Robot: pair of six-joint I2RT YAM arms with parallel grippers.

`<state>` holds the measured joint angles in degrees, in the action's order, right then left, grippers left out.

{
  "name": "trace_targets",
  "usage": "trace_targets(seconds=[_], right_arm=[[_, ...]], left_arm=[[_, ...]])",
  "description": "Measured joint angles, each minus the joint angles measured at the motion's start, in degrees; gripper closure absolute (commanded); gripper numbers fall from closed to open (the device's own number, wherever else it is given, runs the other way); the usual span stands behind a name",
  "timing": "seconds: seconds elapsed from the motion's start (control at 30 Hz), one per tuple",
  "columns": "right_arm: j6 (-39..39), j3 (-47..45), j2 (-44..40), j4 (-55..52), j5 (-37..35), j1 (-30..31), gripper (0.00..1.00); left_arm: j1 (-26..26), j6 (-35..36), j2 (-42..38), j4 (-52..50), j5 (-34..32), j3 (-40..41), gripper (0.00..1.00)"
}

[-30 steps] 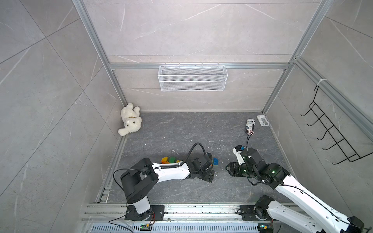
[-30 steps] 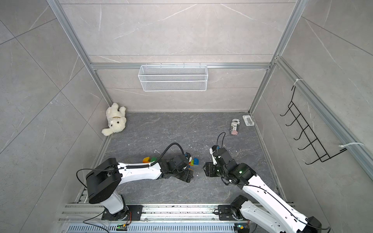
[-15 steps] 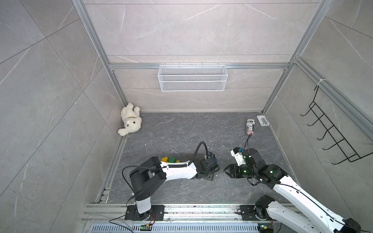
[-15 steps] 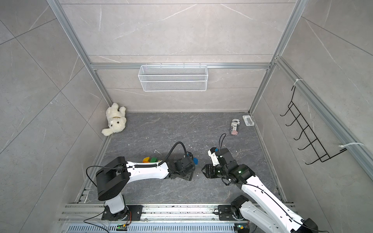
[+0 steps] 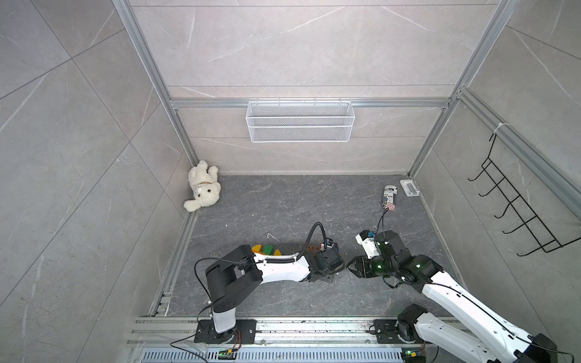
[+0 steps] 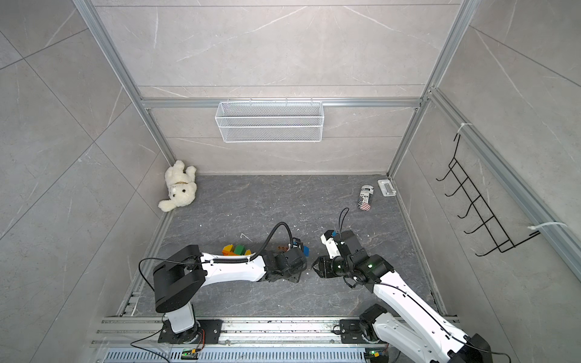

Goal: Assemble a fork with lego
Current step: Pick up the lego brick from the center of the board.

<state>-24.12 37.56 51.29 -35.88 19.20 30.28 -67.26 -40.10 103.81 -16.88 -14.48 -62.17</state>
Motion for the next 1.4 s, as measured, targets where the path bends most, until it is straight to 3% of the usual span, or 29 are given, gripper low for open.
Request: trace_targets(seconds=[0.33,1.4], right_arm=[[0.44,-0.48,0.13,0.44,0.9,-0.04,0.51],[0.46,-0.61,3.06,2.32,3.39,-0.22,0.51]], left_arm=[[-0.42,0.04,1.66,-1.22,0.13,-2.49,0.62],[-1.01,0.72,-1.51,-3.21,0.57,-1.31,0.67]])
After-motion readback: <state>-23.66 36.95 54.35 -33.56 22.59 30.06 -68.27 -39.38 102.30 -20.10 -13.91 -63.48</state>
